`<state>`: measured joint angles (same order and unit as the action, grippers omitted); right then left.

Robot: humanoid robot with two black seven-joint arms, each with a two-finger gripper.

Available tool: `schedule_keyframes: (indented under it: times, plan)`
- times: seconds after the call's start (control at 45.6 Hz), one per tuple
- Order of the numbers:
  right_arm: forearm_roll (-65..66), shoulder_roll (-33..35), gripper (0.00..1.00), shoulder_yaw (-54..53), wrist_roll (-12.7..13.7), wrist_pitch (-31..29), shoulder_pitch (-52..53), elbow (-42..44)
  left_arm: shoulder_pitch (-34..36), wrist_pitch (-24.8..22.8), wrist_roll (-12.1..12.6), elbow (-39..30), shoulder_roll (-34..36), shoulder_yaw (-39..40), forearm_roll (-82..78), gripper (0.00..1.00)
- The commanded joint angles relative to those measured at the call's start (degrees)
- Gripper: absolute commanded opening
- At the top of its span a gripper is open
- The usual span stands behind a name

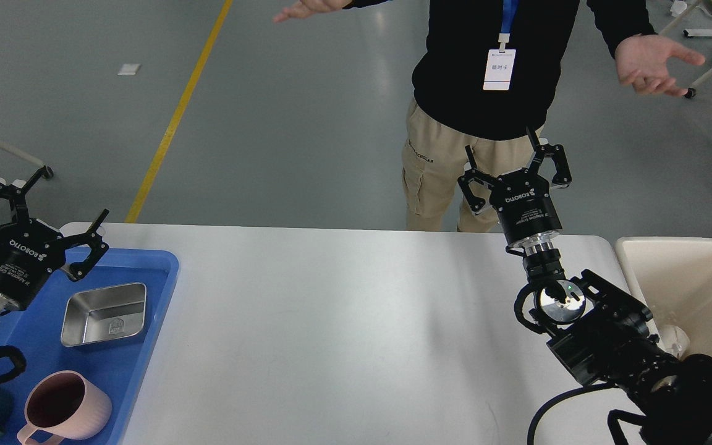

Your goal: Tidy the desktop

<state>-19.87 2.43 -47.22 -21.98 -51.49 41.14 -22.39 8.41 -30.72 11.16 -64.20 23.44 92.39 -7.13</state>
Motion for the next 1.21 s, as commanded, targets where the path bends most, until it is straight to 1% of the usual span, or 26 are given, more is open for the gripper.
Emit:
schedule_keyframes:
  times: [0.0,0.088,0.197,0.263,0.329,0.373,0.482,0.548,0.614,0.702,0.746,0.789,0.877,0.921,0.943,1.053,1.118,1.184]
  plan:
    - [-0.52,0.03,1.00,-3.66,0.01,-1.25,-2.29,-0.20,1.96,0.30,0.00,2.41,-0.23,-0.01,0.01,0.98]
    - [0.27,0.12,1.00,-3.94,0.27,-1.42,-4.92,-0.73,3.19,0.31,0.00,3.65,-0.23,-0.19,0.01,0.98]
    - [3.60,1.96,1.00,-0.35,2.11,0.76,-6.42,-1.87,3.55,0.31,0.00,3.65,0.03,-0.19,0.01,0.98]
    - [7.73,3.98,1.00,4.84,3.60,7.16,-5.72,-1.87,3.72,0.31,0.00,3.74,0.21,-0.28,0.01,0.98]
    - [10.11,5.48,1.00,9.94,6.24,13.41,-4.49,-2.13,3.90,0.31,0.00,3.74,0.47,-0.37,0.01,0.98]
    - [11.52,6.18,1.00,12.75,7.39,15.35,-2.91,-1.61,3.90,0.31,0.00,3.74,0.82,-0.45,0.01,0.98]
    - [13.80,7.06,1.00,19.17,7.74,20.01,1.13,0.50,3.81,0.31,0.09,4.00,1.52,-0.54,-0.07,0.98]
    - [17.48,7.24,1.00,23.65,7.74,22.65,3.33,4.09,3.81,0.31,0.09,4.00,1.52,-0.63,-0.07,0.98]
    - [23.63,7.07,1.00,29.71,8.00,23.27,4.39,7.96,3.81,0.31,0.09,4.00,1.53,-0.72,-0.16,0.98]
    - [28.13,6.01,1.00,35.26,8.27,24.94,5.35,10.17,3.90,0.31,0.09,4.00,1.52,-0.72,-0.16,0.98]
    - [27.87,4.52,1.00,35.18,8.53,27.30,5.53,10.35,3.81,0.31,0.09,4.00,1.61,-0.72,-0.16,0.98]
    - [26.91,2.33,1.00,33.52,9.40,30.73,5.44,10.26,3.81,0.31,0.09,4.00,1.52,-0.80,-0.16,0.98]
    - [24.00,-1.89,1.00,28.51,12.65,35.48,4.83,10.35,3.81,0.31,0.09,4.00,1.52,-0.89,-0.16,0.98]
    - [23.04,-4.08,1.00,25.70,14.50,35.93,4.74,10.26,3.81,0.39,0.18,4.00,1.44,-0.89,-0.16,0.98]
    - [22.86,-4.62,1.00,24.81,14.77,35.93,4.74,10.26,3.81,0.39,0.18,3.91,1.26,-0.98,-0.16,0.98]
    - [22.33,-5.94,1.00,18.24,15.30,35.75,5.70,10.08,3.81,0.39,0.18,3.91,1.44,-0.89,-0.16,0.98]
    - [21.72,-5.59,1.00,15.67,15.74,35.49,6.49,9.73,3.81,0.39,0.18,3.91,1.44,-0.89,-0.16,0.98]
    - [19.44,-4.63,1.00,12.25,16.09,33.39,7.02,9.47,3.81,0.48,0.26,3.91,1.44,-0.89,-0.16,0.98]
